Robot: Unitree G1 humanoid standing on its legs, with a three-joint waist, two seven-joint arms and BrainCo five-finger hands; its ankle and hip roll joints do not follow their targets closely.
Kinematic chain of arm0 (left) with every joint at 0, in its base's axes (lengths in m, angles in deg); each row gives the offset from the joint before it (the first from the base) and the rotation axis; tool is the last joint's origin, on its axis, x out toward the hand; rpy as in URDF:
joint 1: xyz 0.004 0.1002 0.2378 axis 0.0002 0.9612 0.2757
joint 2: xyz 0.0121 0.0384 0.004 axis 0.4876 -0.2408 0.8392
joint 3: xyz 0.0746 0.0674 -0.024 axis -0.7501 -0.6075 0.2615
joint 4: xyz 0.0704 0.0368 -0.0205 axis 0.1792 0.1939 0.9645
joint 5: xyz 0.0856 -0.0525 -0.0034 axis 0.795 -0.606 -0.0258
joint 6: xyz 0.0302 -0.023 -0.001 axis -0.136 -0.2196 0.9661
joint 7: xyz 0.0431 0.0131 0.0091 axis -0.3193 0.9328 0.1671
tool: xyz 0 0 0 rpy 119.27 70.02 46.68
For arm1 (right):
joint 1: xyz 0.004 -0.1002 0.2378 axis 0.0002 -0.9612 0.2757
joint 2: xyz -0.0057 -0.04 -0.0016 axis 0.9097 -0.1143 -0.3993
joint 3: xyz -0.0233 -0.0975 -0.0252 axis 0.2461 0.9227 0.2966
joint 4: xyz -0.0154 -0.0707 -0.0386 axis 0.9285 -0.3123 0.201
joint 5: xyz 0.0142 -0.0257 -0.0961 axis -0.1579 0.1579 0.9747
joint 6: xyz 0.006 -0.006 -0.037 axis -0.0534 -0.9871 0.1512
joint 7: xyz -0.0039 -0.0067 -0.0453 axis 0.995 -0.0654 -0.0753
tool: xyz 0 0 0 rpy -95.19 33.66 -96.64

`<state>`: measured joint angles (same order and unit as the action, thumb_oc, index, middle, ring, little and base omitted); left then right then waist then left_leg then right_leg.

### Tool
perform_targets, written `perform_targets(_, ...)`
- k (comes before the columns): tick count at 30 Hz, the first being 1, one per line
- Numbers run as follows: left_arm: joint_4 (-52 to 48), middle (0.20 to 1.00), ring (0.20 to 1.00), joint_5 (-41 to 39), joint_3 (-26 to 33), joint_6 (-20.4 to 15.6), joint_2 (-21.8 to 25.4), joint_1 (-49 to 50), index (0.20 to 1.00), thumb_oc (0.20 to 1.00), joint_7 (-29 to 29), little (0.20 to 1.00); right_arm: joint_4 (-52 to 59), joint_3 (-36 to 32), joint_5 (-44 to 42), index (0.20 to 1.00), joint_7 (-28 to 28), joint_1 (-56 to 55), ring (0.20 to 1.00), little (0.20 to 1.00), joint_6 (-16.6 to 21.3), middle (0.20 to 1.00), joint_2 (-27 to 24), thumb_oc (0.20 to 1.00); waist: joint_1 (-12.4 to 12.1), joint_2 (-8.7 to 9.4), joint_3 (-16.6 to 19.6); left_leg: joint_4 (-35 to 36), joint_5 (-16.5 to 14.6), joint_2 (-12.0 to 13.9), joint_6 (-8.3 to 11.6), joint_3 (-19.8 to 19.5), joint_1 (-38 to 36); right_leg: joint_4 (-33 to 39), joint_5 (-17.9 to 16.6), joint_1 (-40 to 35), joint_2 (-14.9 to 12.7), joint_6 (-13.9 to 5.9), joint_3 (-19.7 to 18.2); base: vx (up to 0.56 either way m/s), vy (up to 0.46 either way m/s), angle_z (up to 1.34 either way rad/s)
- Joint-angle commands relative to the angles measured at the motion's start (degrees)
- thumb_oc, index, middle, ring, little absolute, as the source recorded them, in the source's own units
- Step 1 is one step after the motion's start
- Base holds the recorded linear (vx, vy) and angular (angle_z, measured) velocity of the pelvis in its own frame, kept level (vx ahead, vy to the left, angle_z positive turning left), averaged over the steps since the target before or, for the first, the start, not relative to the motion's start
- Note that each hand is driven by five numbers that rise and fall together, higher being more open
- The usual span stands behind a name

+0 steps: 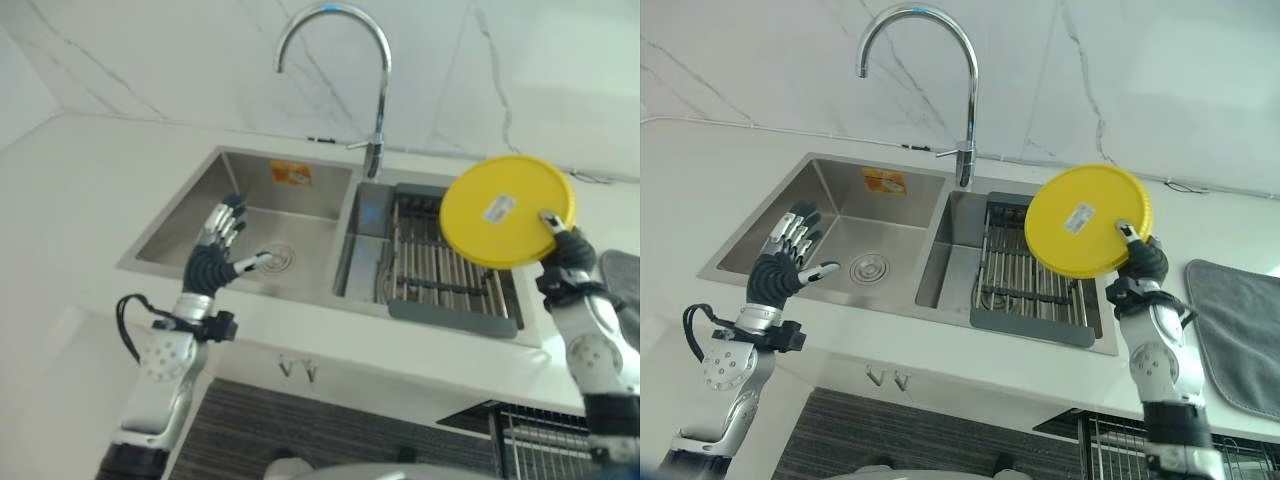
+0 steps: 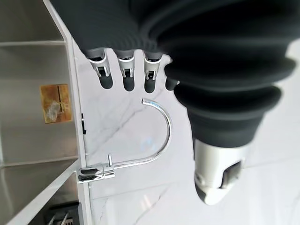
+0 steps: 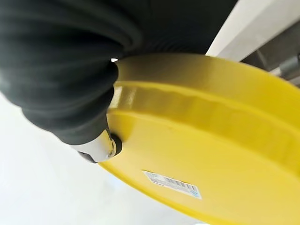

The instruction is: Place the dishes in the dishwasher.

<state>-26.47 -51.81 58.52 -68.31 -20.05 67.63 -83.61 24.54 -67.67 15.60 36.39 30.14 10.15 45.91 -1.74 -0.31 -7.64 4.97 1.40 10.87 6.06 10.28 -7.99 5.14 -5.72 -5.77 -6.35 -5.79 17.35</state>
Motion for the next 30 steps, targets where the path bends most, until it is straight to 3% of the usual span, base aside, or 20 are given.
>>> perform_targets(1,-4.3,1.000,1.000,-4.4,3.3,-8.7,1.1,0.7,1.000,1.000,1.8,1.000,5.3,-4.3,-5.8,0.200,3.4,1.8,0.200,0.200,5.8,0.200,0.1,0.200,1.2,2.38,1.2,-4.2,-2.4,-1.5,-0.96,-1.9,0.3,-0.1,4.9,-1.9,1.4,1.23,-9.3,-0.16,0.198,-0.15)
perform_targets(2,-4.4,1.000,1.000,-4.2,3.3,-8.9,1.0,0.8,1.000,1.000,1.6,1.000,5.4,-4.2,-5.9,0.200,3.7,1.7,0.200,0.200,5.7,0.200,0.2,0.200,1.1,2.52,1.1,-5.3,-3.0,-1.8,-1.03,-2.5,0.7,-0.1,4.8,-1.8,1.3,1.23,-9.6,-0.18,0.290,-0.42)
perform_targets(3,-5.5,1.000,1.000,-3.0,3.9,-10.2,0.4,1.5,1.000,1.000,0.0,1.000,6.2,-3.7,-5.2,0.200,4.7,0.9,0.200,0.200,4.6,0.200,0.4,0.200,0.8,3.28,0.5,-10.2,-5.5,-4.1,-1.65,-6.2,2.8,-0.1,4.1,-1.5,0.7,1.22,-11.6,-0.15,0.287,-0.55)
perform_targets(4,-6.3,1.000,1.000,-2.7,4.3,-10.6,0.2,1.8,1.000,1.000,-0.4,1.000,6.7,-3.6,-4.6,0.200,4.9,0.4,0.200,0.200,4.2,0.200,0.3,0.200,0.7,3.36,0.3,-10.5,-6.2,-5.1,-2.18,-7.7,3.3,-0.1,3.6,-1.2,0.4,0.85,-12.4,-0.17,0.383,-0.74)
perform_targets(7,-6.5,1.000,1.000,-1.3,5.3,-12.9,1.6,0.9,1.000,1.000,0.8,1.000,9.9,-4.2,-3.7,0.200,5.4,-3.3,0.200,0.200,5.2,0.200,0.9,0.200,3.1,2.53,-0.2,-5.6,-5.7,-6.2,-3.92,-4.3,0.8,-0.8,1.6,1.2,-2.1,-2.02,-12.7,-0.12,0.492,-1.06)
perform_targets(11,-8.2,1.000,1.000,1.9,5.6,-13.7,2.8,-1.1,1.000,1.000,3.5,1.000,13.0,-7.6,-5.9,0.200,8.8,-8.6,0.200,0.200,5.0,0.200,3.2,0.200,5.5,3.15,-1.3,-3.4,-6.8,-9.5,-5.08,-5.7,-0.4,-3.6,-2.6,6.4,-6.4,-4.33,-13.2,-0.09,0.401,-0.07)
perform_targets(13,-9.7,1.000,1.000,4.2,5.1,-13.5,3.3,-0.4,1.000,1.000,3.6,1.000,14.7,-7.6,-6.9,0.200,10.2,-10.7,0.200,0.200,3.4,0.200,3.6,0.200,5.9,3.71,-1.9,-1.9,-7.3,-11.0,-5.16,-4.7,-2.0,-4.0,-6.8,9.0,-7.6,-5.60,-9.5,-0.05,0.351,-0.20)
perform_targets(14,-10.1,1.000,1.000,4.3,4.9,-13.2,3.9,0.0,1.000,1.000,3.3,1.000,14.9,-7.1,-7.3,0.200,10.6,-11.0,0.200,0.200,2.8,0.200,3.2,0.200,6.0,3.57,-2.2,-0.2,-7.4,-10.8,-5.39,-2.8,-3.2,-5.0,-6.2,9.4,-6.8,-6.21,-6.7,-0.13,0.313,-0.66)
perform_targets(16,-9.8,1.000,1.000,4.6,3.9,-13.8,5.0,-0.6,1.000,1.000,2.7,1.000,14.8,-6.4,-8.0,0.200,9.8,-10.9,0.200,0.200,3.4,0.200,1.6,0.200,6.4,3.53,-2.3,0.0,-7.1,-10.6,-6.13,-1.5,-2.6,-8.8,-4.3,10.0,-3.9,-5.70,-6.5,-0.19,0.204,-1.35)
perform_targets(18,-9.5,1.000,1.000,6.0,1.8,-14.0,5.7,-2.2,1.000,1.000,1.0,1.000,14.2,-6.2,-9.1,0.200,8.3,-10.0,0.200,0.200,5.0,0.200,-1.0,0.200,6.3,3.14,-2.1,0.0,-5.8,-10.2,-6.90,-1.3,-1.0,-15.6,0.0,10.0,-0.3,-3.61,-5.6,-0.22,0.141,-0.80)
perform_targets(21,-9.1,1.000,1.000,9.3,-0.7,-12.8,5.6,-4.8,1.000,1.000,-1.5,1.000,13.9,-6.2,-9.8,0.200,7.8,-8.7,0.200,0.200,5.0,0.200,-1.9,0.200,5.7,3.42,-1.4,0.0,-5.3,-10.0,-7.26,-0.6,0.2,-17.3,2.8,8.2,0.2,-2.56,-3.5,-0.16,0.018,-0.42)
perform_targets(26,-8.8,1.000,1.000,11.5,-2.2,-9.9,5.8,-7.1,1.000,1.000,-3.4,1.000,14.5,-4.3,-8.0,0.200,7.3,-5.9,0.200,0.200,3.2,0.200,0.4,0.200,2.9,4.08,-0.7,0.0,-4.5,-9.5,-7.21,0.5,1.3,-16.1,2.2,3.3,-4.0,-3.42,0.6,-0.14,-0.171,-0.87)
perform_targets(30,-9.1,1.000,1.000,13.0,-3.0,-9.1,6.8,-8.3,1.000,1.000,-4.3,1.000,16.3,-3.3,-6.6,0.200,7.8,-7.1,0.200,0.200,3.3,0.200,2.5,0.200,2.5,4.67,-0.3,0.0,-4.6,-7.5,-5.94,2.4,1.4,-8.2,-1.1,-1.0,-10.0,-5.31,1.8,-0.22,-0.512,-0.87)
